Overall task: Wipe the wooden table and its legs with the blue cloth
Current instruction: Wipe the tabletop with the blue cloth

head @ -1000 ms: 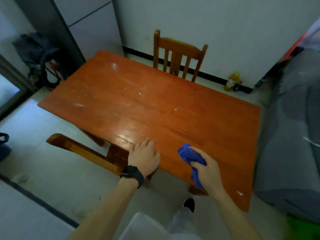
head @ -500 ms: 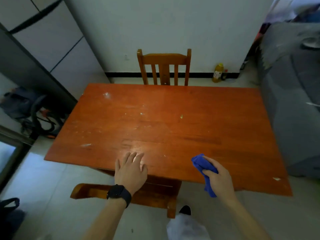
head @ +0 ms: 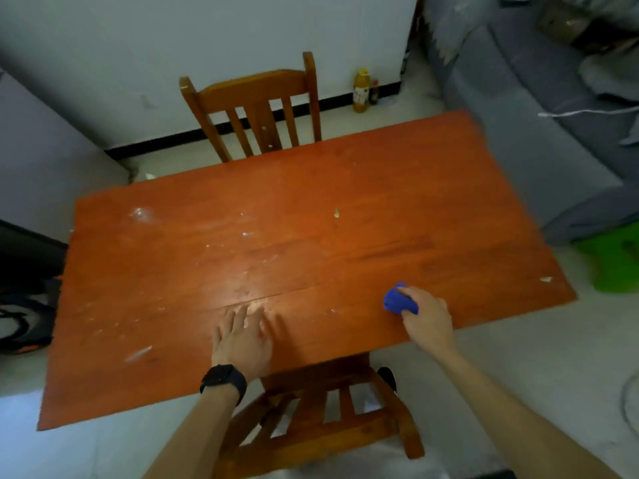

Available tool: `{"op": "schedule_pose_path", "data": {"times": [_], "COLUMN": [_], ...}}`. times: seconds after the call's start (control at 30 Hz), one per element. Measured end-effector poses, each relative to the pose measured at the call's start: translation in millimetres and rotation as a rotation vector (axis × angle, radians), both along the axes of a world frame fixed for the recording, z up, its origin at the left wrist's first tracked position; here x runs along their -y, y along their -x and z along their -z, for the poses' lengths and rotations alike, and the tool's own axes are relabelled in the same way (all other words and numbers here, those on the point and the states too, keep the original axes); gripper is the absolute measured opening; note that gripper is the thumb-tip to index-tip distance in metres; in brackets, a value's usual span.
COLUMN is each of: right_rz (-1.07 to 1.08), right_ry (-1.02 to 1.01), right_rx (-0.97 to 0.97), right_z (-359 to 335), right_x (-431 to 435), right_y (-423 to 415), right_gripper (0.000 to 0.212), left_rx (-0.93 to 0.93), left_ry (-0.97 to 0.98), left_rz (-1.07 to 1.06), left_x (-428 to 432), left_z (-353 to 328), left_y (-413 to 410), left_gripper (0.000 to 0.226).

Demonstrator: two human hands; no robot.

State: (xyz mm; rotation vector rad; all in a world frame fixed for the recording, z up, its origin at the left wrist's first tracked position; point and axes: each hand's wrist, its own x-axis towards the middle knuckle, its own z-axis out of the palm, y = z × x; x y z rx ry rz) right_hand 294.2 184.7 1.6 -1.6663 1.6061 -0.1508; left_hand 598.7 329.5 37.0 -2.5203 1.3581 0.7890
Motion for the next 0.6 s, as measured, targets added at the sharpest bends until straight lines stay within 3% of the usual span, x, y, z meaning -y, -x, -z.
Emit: {"op": "schedule_pose_path", "data": {"times": [0.07,0.27,0.43,0.6], "right_rz": [0.128,0.498,0.462,0.674], "right_ry": [0.036,0.105,0.009,0.027], "right_rx": [-0.180,-0.279,-0.455,-0.344], "right_z": [15.6,35.8,39.1,35.2], "right_x": [4.8,-11.1,-15.6,-22.9], "right_y": [4.4,-31.2,-73.8,-99.4], "right_gripper": [0.055,0.061,0.069,0.059], "left_rx": [-0.028,-0.092,-0.124,-0.140], "left_ry": [-0.045,-0.161,-0.170,-0.216], "left_rz": [0.059,0.242,0.281,0.299], "left_x": [-1.7,-19.3,-18.3,-17.1], "left_z": [20.5,79.2,98.6,98.9], "left_y": [-20.7,-87.2,-103.5,-106.6], "left_gripper": [0.064,0.093,0.096,0.095]}}
